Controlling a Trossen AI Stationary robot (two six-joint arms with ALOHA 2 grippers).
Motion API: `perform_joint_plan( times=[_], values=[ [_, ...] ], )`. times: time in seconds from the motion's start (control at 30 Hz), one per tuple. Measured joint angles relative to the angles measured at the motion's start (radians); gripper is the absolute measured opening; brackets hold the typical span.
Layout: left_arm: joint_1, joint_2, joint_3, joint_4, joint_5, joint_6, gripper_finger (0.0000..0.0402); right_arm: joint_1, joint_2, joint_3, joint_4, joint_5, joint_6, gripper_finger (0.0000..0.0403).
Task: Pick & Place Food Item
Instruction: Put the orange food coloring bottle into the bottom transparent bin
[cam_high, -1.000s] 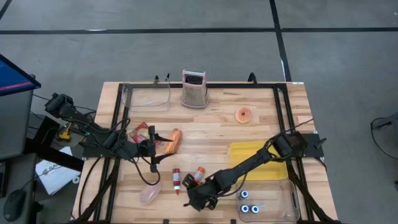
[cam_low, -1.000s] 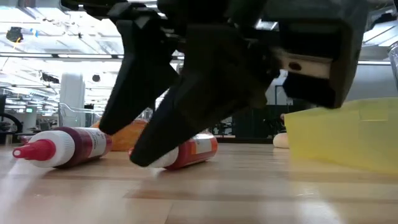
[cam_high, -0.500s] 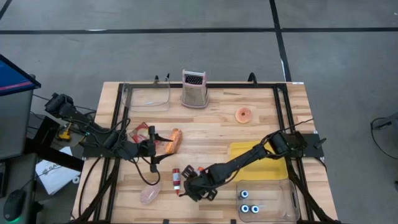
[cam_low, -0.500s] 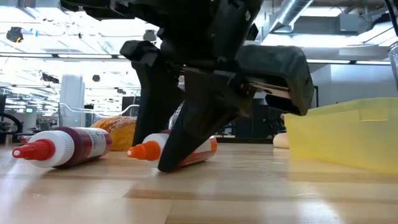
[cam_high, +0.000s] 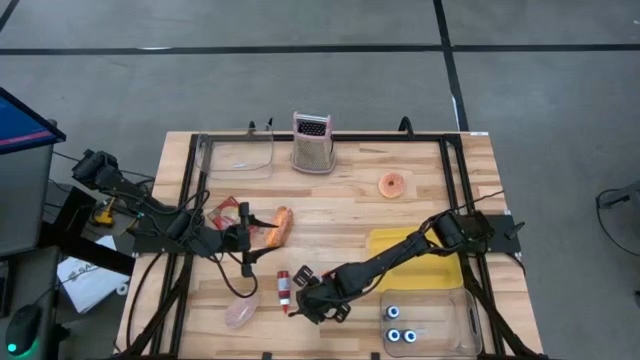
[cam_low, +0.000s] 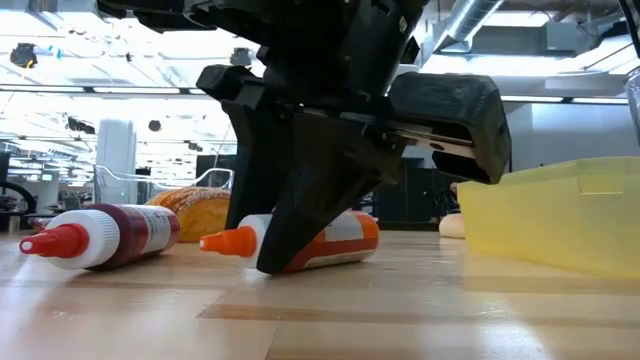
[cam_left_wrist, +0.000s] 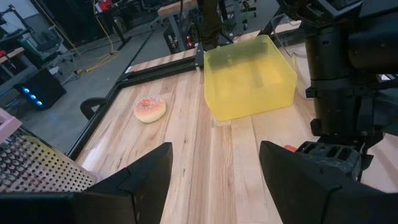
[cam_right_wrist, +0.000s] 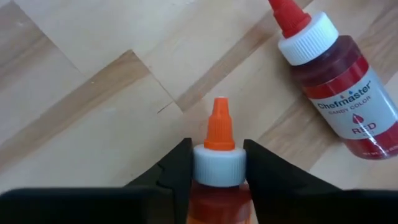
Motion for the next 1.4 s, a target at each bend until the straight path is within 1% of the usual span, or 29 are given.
perform_joint_plan(
  times=[0.07, 0.3, 0.5, 0.67, 0.83, 1.0, 1.1, 1.2, 1.3, 1.4],
  values=[
    [0.0, 0.0, 0.0, 0.0, 0.0, 0.0, 0.0236, 0.0, -0.001, 0.0, 0.003, 0.006, 0.0, 0.0097],
    [0.0, 0.0, 0.0, 0.0, 0.0, 0.0, 0.0236, 0.017, -0.003, 0.005, 0.053, 0.094, -0.009, 0.0097],
    [0.0, 0.0, 0.0, -0.003, 0.0, 0.0, 0.0236, 0.062, -0.012, 0.078, 0.015, 0.185, 0.02, 0.0097],
    [0.0, 0.0, 0.0, -0.005, -0.014, 0.0, 0.0236, 0.091, -0.078, 0.088, -0.017, 0.281, 0.124, 0.0097],
    [0.0, 0.0, 0.0, -0.007, -0.028, 0.0, 0.0236, 0.111, -0.172, 0.089, -0.117, 0.359, 0.279, 0.0097],
    [0.0, 0.0, 0.0, -0.001, -0.029, 0.0, 0.0236, 0.163, -0.272, 0.087, -0.247, 0.486, 0.395, 0.0097],
    [0.0, 0.0, 0.0, -0.001, -0.033, -0.003, 0.0236, 0.198, -0.359, 0.033, -0.274, 0.53, 0.494, 0.0097],
    [0.0, 0.0, 0.0, 0.0, -0.033, -0.003, 0.0236, 0.244, -0.472, -0.086, -0.279, 0.59, 0.615, 0.0097],
    [0.0, 0.0, 0.0, 0.001, -0.032, -0.002, 0.0236, 0.312, -0.606, -0.232, -0.269, 0.687, 0.754, 0.0097],
    [0.0, 0.0, 0.0, 0.008, -0.032, -0.002, 0.0236, 0.406, -0.746, -0.379, -0.241, 0.809, 0.9, 0.0097]
  ],
)
